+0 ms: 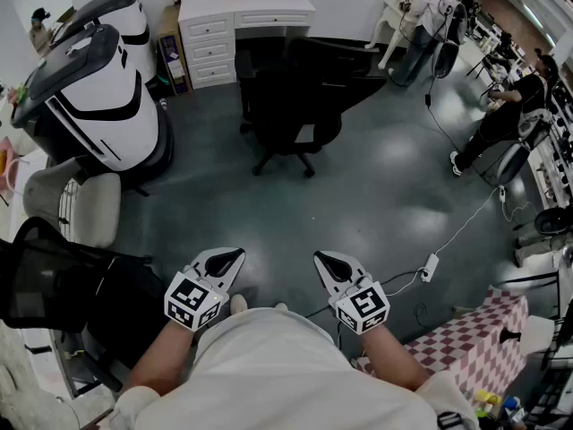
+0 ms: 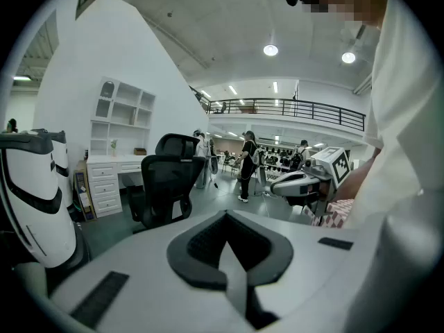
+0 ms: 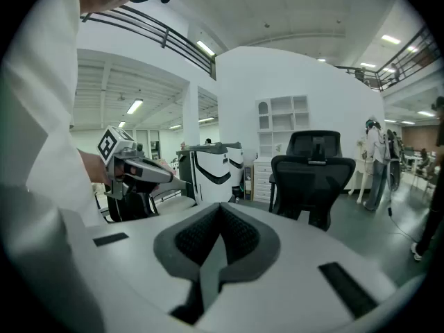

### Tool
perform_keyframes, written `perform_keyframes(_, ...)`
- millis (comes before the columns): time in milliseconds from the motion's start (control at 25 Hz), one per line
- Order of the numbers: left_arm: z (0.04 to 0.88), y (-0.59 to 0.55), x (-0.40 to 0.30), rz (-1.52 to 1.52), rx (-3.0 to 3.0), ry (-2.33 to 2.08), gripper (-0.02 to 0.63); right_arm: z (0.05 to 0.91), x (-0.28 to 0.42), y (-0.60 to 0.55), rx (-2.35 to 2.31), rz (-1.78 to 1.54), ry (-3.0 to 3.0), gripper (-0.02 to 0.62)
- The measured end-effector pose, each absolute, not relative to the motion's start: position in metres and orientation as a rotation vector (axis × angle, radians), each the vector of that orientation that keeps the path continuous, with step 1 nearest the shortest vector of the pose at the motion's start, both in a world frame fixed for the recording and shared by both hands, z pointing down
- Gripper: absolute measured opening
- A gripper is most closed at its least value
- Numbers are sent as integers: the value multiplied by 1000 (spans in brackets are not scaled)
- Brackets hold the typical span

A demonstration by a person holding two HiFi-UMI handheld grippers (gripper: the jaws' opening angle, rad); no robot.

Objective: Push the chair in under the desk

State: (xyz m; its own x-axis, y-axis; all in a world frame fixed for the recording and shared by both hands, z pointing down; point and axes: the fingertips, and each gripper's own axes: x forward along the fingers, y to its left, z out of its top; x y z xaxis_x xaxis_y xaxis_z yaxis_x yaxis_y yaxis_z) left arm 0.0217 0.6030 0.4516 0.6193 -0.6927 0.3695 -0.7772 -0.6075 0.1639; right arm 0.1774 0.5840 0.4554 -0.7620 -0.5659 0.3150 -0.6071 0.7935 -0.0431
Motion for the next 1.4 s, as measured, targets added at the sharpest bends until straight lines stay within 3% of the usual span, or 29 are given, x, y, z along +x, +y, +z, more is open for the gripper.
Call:
perform_keyframes(600,450,609,53,404,2542,-1243,-5,455,216,588,917,196,-2735,3)
perform_keyframes(640,448,608,53,405,2542,-1255,21,453,219,587,921,184,-2742,4)
perform_keyframes(720,447,603,54,404,2530,-1273,138,450,226,583,937,165,-2748,75)
perform_keyframes(840,446,598,56,396,2510,-1309,148,452,238,577,969,161,-2751,153)
perform_keyframes(1400,449,559,45,370,2479,-1355,153,468,262,527,1062,211,-2688,172)
